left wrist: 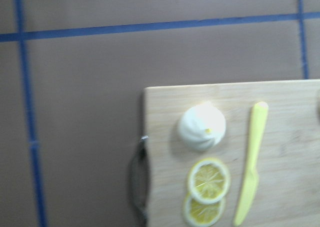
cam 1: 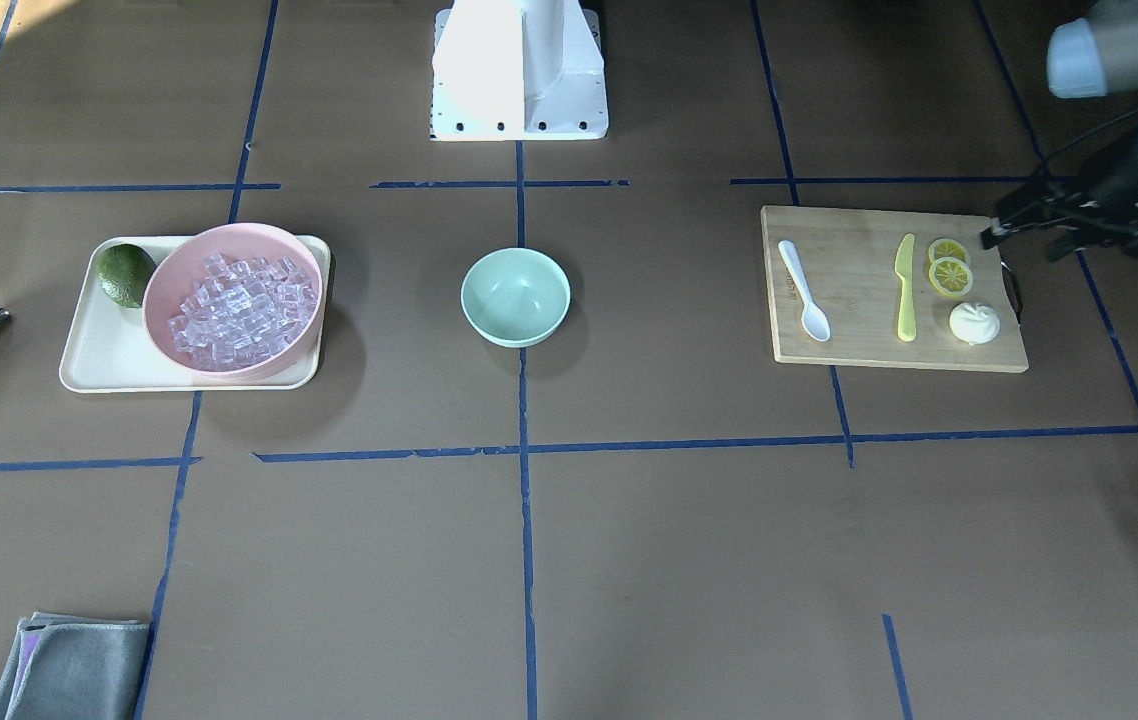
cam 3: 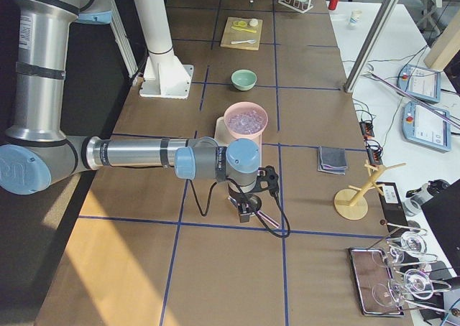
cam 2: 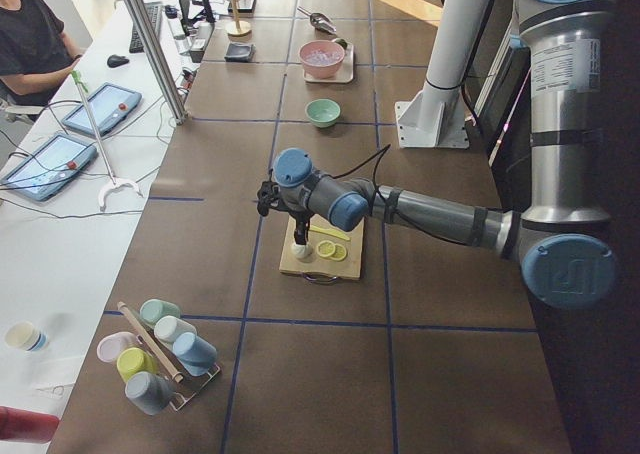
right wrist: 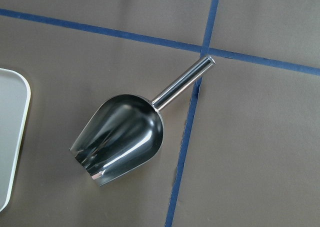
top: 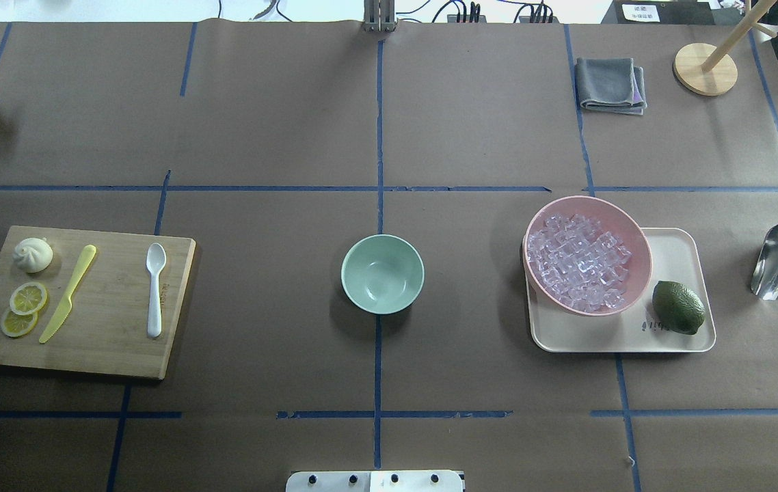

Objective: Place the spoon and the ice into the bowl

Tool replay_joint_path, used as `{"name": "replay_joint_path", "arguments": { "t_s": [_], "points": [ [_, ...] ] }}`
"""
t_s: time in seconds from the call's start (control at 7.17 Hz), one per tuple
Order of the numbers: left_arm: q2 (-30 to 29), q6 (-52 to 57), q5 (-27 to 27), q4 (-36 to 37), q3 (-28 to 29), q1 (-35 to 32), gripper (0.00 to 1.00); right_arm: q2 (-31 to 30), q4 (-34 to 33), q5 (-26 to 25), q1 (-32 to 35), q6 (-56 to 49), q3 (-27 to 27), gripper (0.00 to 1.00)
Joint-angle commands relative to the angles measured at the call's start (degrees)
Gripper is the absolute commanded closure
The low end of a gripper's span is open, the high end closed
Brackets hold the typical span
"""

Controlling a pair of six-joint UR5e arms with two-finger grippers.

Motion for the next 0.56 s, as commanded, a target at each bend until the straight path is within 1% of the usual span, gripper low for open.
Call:
{"name": "replay_joint_path", "arguments": {
  "t_s": [0.0,0.14,0.42],
  "points": [
    [-5.31,-20.73,10.99,-0.43,-1.33,13.46,0.00,-0.04,0.01,0.00,-0.10,-0.42,0.30,0.00],
    [-6.47,-23.01,12.87,-0.34,-1.25,17.00,0.00,-0.04,0.53,0.09,-0.10,-0.51,0.39,0.00],
    [-7.70,-23.39,18.13,-0.08,-0.29,21.14,0.02,-0.04,0.98,0.09,-0.19,-0.42,0.30,0.00]
  ]
}}
